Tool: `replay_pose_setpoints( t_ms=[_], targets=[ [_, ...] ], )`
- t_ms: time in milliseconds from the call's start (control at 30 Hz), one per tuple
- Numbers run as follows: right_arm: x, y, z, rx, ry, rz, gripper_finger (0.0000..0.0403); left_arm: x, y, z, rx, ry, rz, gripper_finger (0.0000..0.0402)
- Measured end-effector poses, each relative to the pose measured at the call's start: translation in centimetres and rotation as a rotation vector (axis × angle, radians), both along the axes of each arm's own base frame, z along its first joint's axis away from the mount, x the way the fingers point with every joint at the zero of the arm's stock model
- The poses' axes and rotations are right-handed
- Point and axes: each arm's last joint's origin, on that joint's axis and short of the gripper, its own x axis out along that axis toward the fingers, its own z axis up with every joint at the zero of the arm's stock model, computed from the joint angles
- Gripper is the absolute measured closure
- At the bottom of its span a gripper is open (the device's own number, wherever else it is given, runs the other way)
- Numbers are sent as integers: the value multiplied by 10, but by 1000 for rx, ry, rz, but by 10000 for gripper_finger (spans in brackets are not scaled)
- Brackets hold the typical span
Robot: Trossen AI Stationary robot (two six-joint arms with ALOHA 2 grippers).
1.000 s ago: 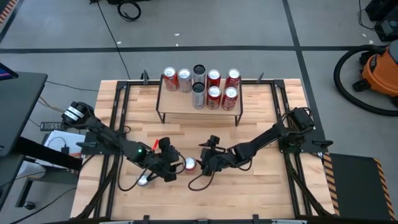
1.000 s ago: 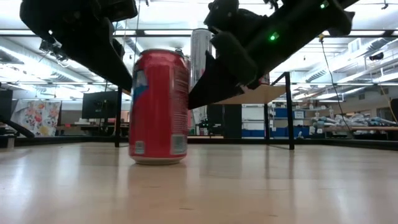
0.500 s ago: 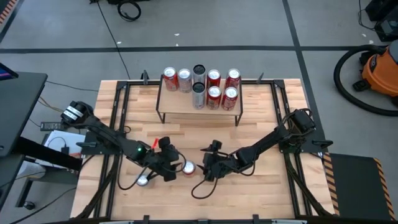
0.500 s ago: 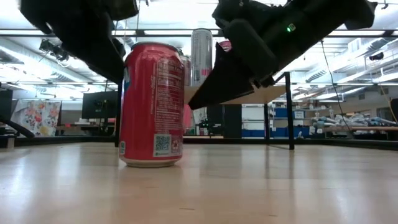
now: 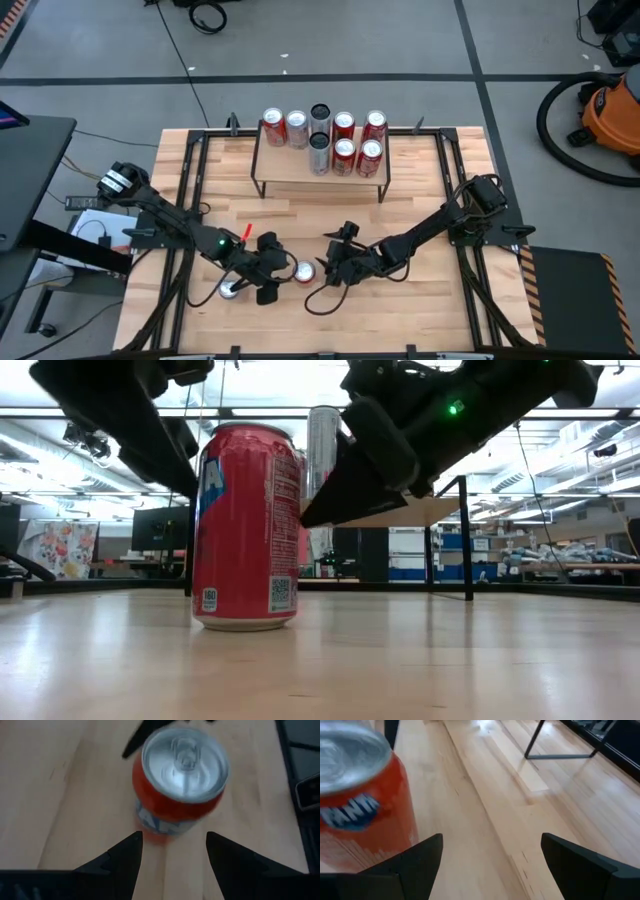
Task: Place canned beverage on shelf
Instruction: Put the orange soda can on the shelf
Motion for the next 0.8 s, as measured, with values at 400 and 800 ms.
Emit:
replay_pose_setpoints(
  t_ms=[400, 800],
  targets=[
    [0, 6, 0, 66, 13, 92, 55, 2, 3, 1, 73, -49, 61, 171],
    [-13, 33, -2, 122, 25, 140, 55, 5, 9, 2, 104, -70, 120, 171]
  ],
)
